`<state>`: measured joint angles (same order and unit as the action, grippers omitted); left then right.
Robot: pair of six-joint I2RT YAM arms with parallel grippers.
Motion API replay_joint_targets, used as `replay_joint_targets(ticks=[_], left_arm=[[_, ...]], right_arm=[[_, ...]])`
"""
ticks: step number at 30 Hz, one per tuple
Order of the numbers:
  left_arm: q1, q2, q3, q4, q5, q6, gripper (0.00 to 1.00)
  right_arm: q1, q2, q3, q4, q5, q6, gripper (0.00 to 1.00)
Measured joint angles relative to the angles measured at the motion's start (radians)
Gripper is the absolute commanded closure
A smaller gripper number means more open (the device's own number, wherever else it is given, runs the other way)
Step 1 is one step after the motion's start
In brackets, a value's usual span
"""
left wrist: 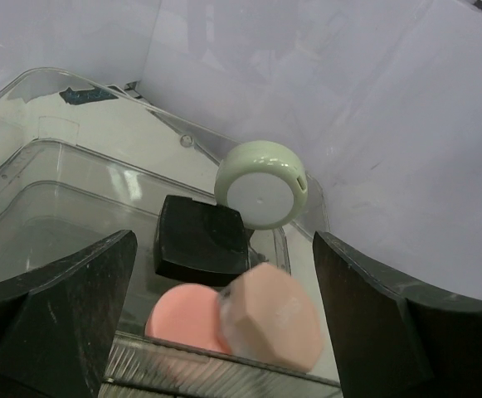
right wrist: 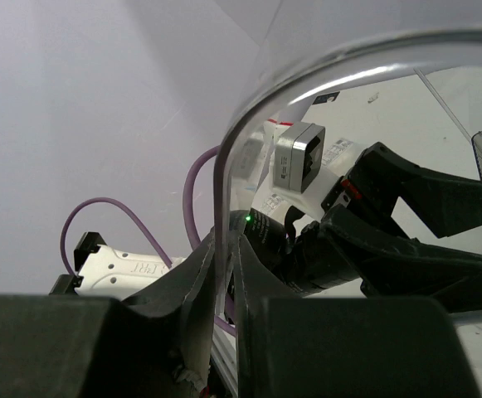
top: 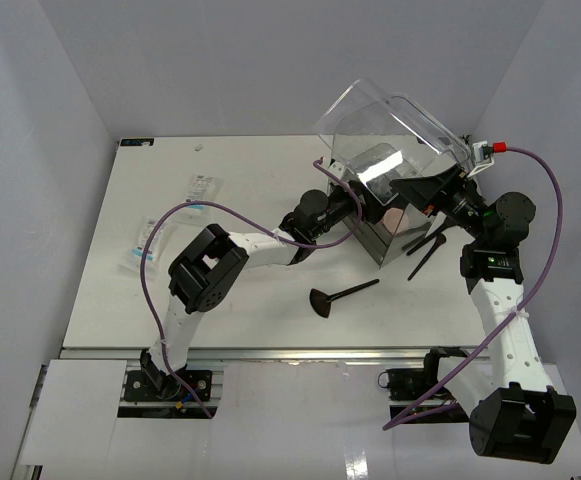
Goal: Organize the makeup
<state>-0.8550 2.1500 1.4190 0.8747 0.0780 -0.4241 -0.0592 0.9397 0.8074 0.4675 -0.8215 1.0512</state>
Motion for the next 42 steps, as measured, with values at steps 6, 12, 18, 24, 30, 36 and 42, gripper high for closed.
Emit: replay_joint_targets(ticks=[6, 12, 18, 24, 30, 36, 42], left_arm=[[0.000, -0.136, -0.157, -0.004, -0.015, 0.050, 0.02], [-0.002, -0.379, -0.354, -0.008, -0.097, 0.117, 0.02], [-0.003, -0.628, -0.568, -0.135, -0.243, 0.152, 0.02], [0.032, -0.949, -0.628, -0.713, -0.503, 0.004, 0.03], [0.228, -1.307, -0.639, -1.261, -0.607, -0.243, 0.04], [0.449, -1.349, -0.694, -1.520, -0.578, -0.355, 0.03], [0.586, -1.162, -0.756, -1.516, -0.464, -0.269, 0.02]], right_arm=[[-0.005, -0.006, 0.000, 0.000, -0.001, 0.001, 0.84], [-0.006, -0.006, -0.001, 0.000, 0.000, 0.001, 0.83], [-0.006, -0.010, -0.004, -0.001, 0.000, 0.000, 0.84], [-0.006, -0.012, -0.005, -0.002, 0.000, -0.001, 0.83], [-0.007, -0.013, -0.011, 0.001, 0.000, 0.001, 0.83], [-0.007, -0.019, -0.020, 0.003, 0.000, 0.007, 0.83], [-0.009, -0.028, -0.021, 0.003, 0.001, 0.015, 0.83]])
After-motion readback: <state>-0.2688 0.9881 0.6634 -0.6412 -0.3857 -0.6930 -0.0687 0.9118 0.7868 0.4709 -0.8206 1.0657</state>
